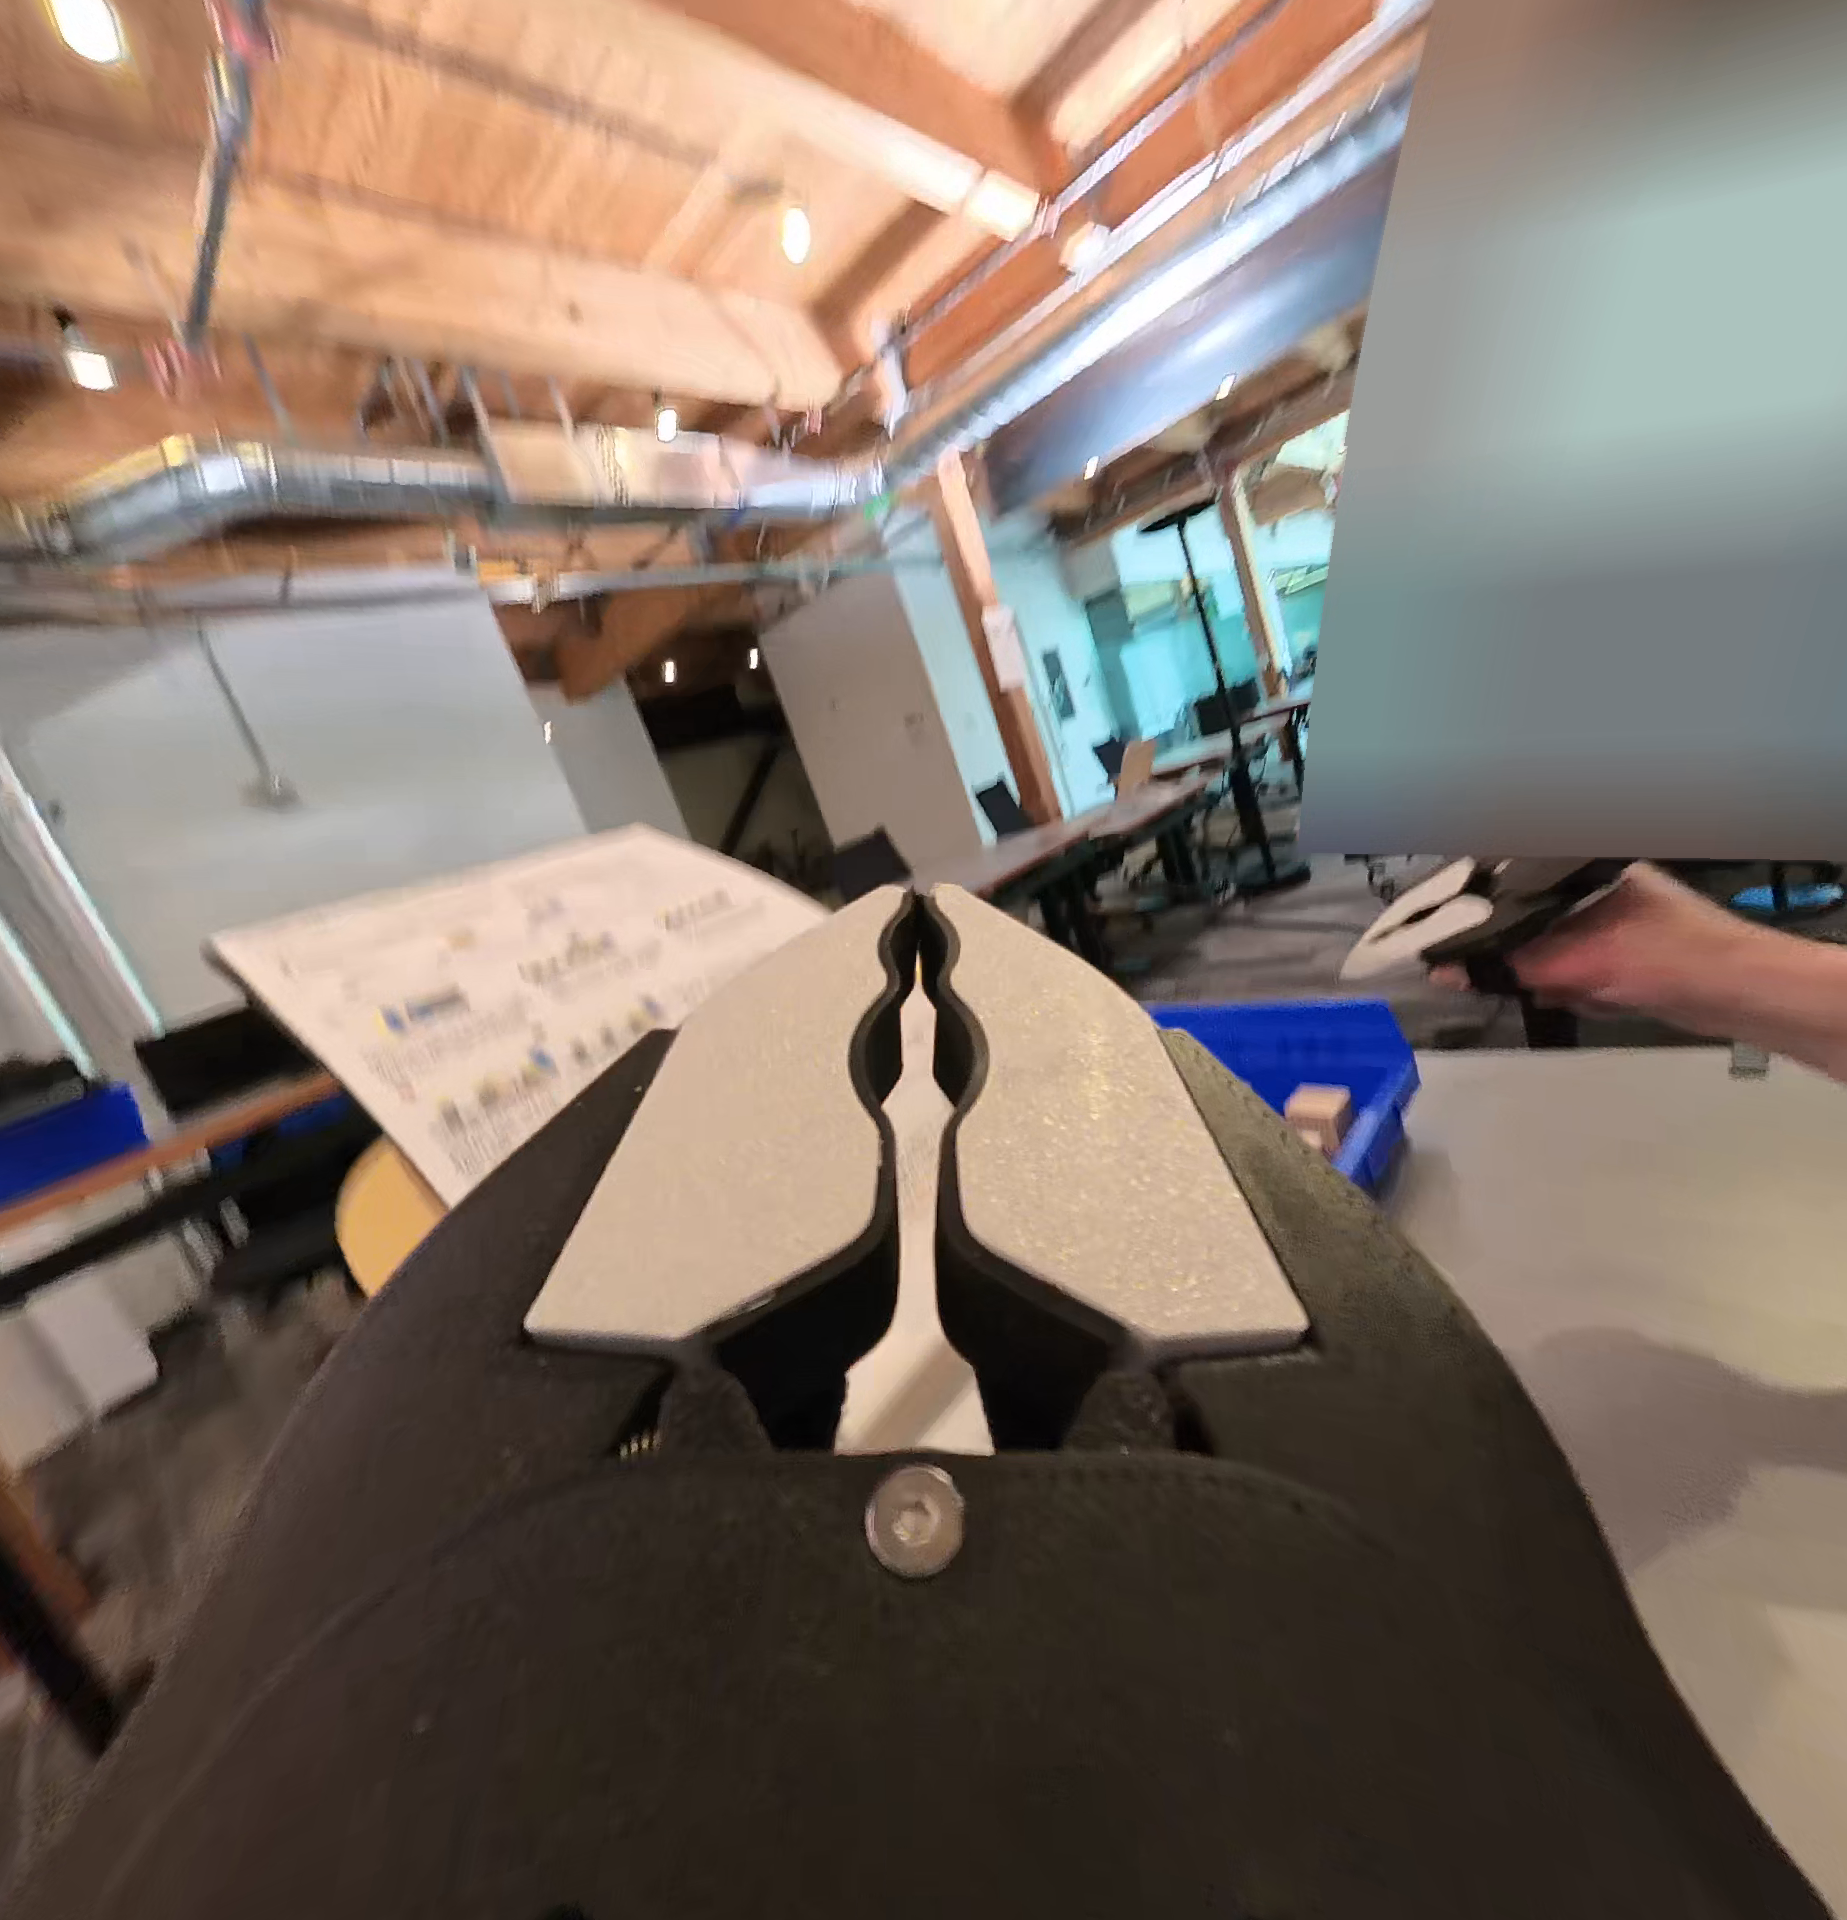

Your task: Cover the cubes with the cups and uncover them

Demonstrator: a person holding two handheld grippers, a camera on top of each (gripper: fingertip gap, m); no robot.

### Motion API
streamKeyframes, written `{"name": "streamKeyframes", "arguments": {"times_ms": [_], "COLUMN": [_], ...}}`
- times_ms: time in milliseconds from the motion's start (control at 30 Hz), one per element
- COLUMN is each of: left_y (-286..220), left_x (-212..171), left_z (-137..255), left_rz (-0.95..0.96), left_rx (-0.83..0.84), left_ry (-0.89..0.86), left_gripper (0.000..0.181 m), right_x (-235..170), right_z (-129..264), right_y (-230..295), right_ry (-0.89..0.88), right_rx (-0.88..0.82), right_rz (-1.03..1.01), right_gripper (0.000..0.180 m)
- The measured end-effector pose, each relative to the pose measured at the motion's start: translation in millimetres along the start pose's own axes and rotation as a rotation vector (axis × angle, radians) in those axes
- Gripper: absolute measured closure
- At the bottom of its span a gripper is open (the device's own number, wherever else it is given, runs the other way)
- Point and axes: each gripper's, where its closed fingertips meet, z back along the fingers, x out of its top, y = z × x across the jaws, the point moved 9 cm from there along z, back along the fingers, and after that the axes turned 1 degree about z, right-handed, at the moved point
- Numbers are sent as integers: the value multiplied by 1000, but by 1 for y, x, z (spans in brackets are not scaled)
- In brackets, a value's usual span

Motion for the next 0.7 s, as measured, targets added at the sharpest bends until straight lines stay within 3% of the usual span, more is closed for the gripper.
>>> {"name": "streamKeyframes", "arguments": {"times_ms": [367,533,700], "left_y": [-19,-18,-13], "left_x": [-107,-123,-134], "left_z": [13,56,89], "left_rz": [25,-40,28], "left_rx": [241,519,668], "left_ry": [344,424,458], "left_gripper": [181,180,175], "right_x": [-31,-31,-31], "right_z": [-4,-2,-1], "right_y": [79,74,79], "right_ry": [-53,-87,-87], "right_rx": [118,78,79], "right_rz": [79,34,27], "right_gripper": [180,173,166]}}
